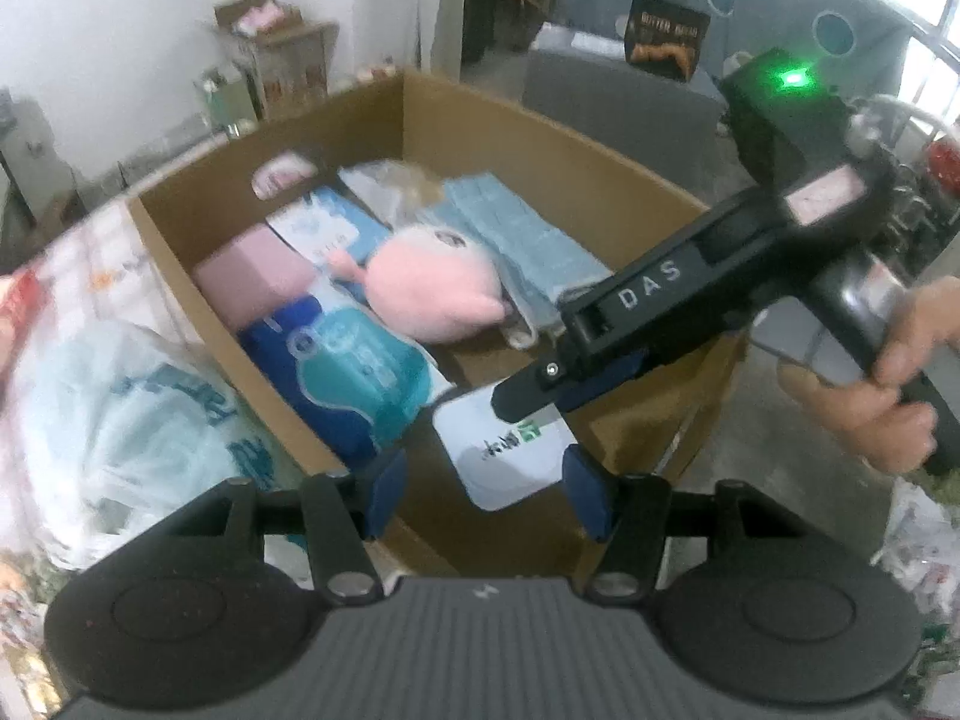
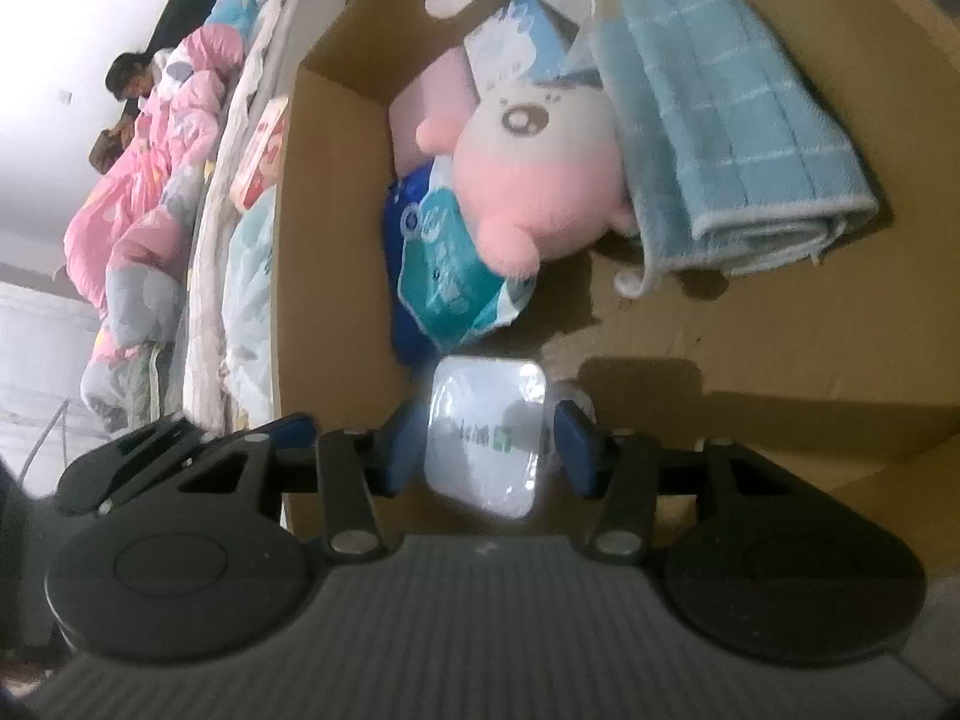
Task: Organize soft objects
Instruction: 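Carry the yogurt cup with the right tool into the cardboard box, then open the right tool to release the yogurt cup in the box, then move the right tool to the orange-striped cloth and close on it, then lift the orange-striped cloth with the right tool toward the box, then lower the cloth into the box and open the right tool, then close the left tool on the gold snack packet while the right tool reaches the green scrunchie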
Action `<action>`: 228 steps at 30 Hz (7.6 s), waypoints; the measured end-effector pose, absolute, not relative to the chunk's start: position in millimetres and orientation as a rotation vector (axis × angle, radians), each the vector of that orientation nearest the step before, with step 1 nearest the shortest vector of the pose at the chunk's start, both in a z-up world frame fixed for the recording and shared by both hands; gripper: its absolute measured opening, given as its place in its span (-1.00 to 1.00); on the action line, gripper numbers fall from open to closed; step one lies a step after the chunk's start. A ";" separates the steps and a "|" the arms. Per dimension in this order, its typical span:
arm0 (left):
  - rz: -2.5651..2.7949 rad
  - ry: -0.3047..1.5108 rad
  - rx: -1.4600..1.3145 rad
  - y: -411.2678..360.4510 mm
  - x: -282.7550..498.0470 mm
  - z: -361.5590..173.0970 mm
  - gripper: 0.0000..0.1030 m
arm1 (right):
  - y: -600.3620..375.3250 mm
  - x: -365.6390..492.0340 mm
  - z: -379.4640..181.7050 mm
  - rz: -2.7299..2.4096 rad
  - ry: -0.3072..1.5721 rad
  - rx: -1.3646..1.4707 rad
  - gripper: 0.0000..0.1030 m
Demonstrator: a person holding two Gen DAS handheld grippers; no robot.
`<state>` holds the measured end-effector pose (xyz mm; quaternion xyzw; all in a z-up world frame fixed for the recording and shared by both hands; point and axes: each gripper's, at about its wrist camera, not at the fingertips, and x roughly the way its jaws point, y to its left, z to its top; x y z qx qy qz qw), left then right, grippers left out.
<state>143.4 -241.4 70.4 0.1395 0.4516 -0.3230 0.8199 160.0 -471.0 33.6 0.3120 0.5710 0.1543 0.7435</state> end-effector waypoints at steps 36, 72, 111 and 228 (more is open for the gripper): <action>-0.111 0.742 -0.072 13.1 86.6 54.7 0.38 | -358.9 165.0 136.4 0.545 0.926 0.389 0.49; -0.125 0.804 -0.208 63.3 186.4 16.4 0.09 | -43.6 318.6 37.0 0.841 1.360 0.162 -0.18; -0.663 0.702 0.085 -201.7 123.2 79.1 0.22 | -474.0 136.5 126.4 0.310 0.942 0.525 -0.21; 0.036 0.773 0.002 53.8 123.9 30.0 0.07 | -82.5 195.4 100.7 0.737 0.939 -0.178 -0.83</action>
